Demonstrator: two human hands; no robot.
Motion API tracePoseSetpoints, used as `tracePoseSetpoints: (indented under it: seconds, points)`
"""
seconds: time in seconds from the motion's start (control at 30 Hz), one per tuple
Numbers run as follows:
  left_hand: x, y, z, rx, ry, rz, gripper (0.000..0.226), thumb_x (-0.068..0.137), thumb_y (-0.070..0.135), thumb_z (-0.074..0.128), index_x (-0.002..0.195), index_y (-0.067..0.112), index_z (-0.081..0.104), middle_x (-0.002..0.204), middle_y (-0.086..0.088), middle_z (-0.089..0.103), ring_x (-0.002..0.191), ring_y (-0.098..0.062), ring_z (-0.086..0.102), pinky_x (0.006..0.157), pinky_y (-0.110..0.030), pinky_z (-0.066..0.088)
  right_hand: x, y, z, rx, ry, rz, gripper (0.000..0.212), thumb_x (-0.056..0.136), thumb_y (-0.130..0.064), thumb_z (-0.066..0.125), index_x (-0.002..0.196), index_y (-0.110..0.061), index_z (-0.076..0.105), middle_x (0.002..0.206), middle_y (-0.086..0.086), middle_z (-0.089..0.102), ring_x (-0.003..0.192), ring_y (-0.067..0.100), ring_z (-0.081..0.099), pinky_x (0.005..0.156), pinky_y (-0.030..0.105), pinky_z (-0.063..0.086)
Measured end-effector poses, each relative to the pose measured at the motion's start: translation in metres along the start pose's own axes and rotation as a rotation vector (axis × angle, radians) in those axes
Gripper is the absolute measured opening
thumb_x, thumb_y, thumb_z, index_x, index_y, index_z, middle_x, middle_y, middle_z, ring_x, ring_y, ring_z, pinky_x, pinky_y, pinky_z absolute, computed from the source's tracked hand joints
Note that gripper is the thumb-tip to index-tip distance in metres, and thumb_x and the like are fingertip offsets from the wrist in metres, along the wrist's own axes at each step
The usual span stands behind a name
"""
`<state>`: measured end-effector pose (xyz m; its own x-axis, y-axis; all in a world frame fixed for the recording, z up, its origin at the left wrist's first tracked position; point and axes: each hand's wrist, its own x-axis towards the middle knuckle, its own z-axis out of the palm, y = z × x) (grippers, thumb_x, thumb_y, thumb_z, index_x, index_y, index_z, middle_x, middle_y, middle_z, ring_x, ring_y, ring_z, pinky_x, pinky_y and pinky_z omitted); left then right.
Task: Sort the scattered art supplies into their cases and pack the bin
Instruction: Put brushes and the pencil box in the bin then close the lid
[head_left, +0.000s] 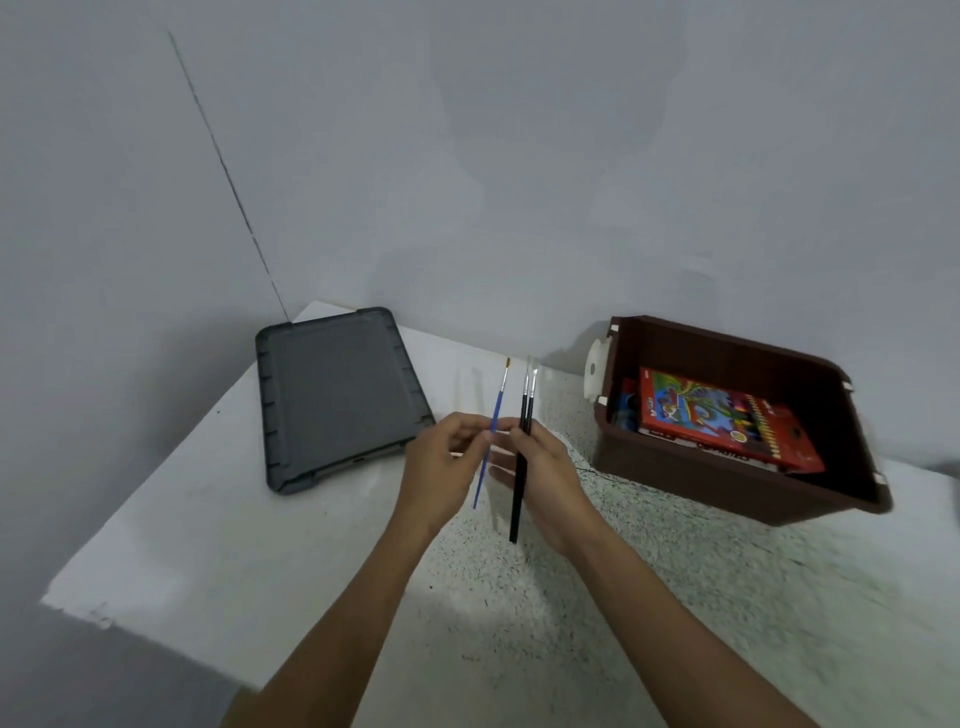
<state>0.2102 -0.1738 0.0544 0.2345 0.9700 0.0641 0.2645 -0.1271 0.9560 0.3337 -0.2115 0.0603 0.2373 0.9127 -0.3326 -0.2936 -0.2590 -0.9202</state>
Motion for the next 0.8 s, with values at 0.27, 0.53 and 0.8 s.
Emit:
tracePoseSetpoints:
  seconds: [0.27,0.53,0.8]
  points:
    - [-0.020,0.009,0.042,-0.041,-0.111,0.010,0.011,0.088,0.012,0.071,0.097,0.018,0.074,0.086,0.008,0.075,0.083,-0.004,0.071,0.079,-0.024,0.057,-0.026,-0.005,-0.034,0.174,0.081,0.029,0.025,0.103,-0.015,0.045,0.115,-0.004,0.064,0.111,0.015,0.071,0.105,0.029,0.069,0.085,0.035,0.057]
    - [-0.042,0.019,0.078,-0.039,-0.246,0.070,0.006,0.088,0.014,0.071,0.090,0.019,0.074,0.081,0.006,0.075,0.077,-0.006,0.071,0.071,-0.034,0.061,-0.060,-0.001,-0.075,0.169,0.114,-0.010,0.021,0.104,-0.013,0.042,0.103,-0.006,0.062,0.102,0.016,0.072,0.095,0.027,0.071,0.074,0.032,0.056]
    - [-0.036,0.048,0.119,0.032,-0.254,0.208,0.011,0.092,0.021,0.067,0.085,0.029,0.068,0.074,0.009,0.068,0.070,-0.004,0.063,0.064,-0.022,0.052,-0.084,-0.027,-0.142,-0.063,0.318,-0.099,0.021,0.099,-0.012,0.042,0.083,-0.011,0.056,0.058,0.003,0.042,0.046,0.012,0.032,0.045,0.027,0.022]
